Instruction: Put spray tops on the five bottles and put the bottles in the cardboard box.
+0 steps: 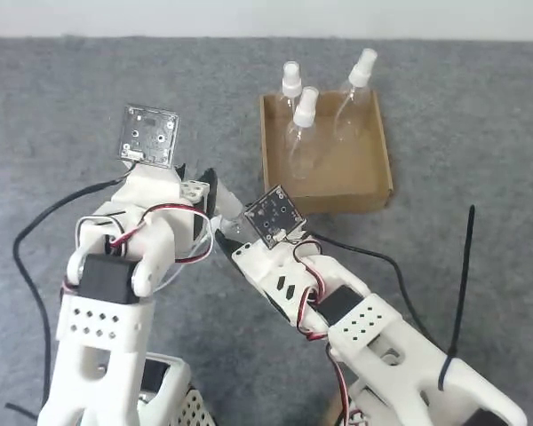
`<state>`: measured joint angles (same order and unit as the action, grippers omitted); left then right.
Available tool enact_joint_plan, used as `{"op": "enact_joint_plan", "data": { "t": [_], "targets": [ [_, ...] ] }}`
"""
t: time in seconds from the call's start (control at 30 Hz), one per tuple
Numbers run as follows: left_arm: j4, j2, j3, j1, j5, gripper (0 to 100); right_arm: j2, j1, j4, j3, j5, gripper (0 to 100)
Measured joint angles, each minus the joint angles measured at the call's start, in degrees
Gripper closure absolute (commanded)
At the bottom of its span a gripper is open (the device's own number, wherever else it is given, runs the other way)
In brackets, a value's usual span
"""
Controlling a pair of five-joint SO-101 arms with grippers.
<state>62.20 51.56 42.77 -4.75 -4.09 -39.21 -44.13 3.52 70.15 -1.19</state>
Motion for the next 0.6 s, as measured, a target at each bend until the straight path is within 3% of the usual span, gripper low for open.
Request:
{"op": "enact_joint_plan", "data": {
  "t": [0.2, 0.33, 0.6],
  "targets": [
    [0.26, 0.0, -1.93, 0.0, 0.0, 88, 0.0, 0.0, 0.0, 0.0, 0.0, 99.3],
    [2.29, 0.0, -4.75, 4.04, 0.26, 88, 0.0, 0.53, 0.0, -0.09, 0.0, 99.3],
    [4.22, 0.0, -4.92, 7.74, 0.18, 88, -2.29, 9.49, 4.31, -3.78, 0.18, 99.3]
  ]
}}
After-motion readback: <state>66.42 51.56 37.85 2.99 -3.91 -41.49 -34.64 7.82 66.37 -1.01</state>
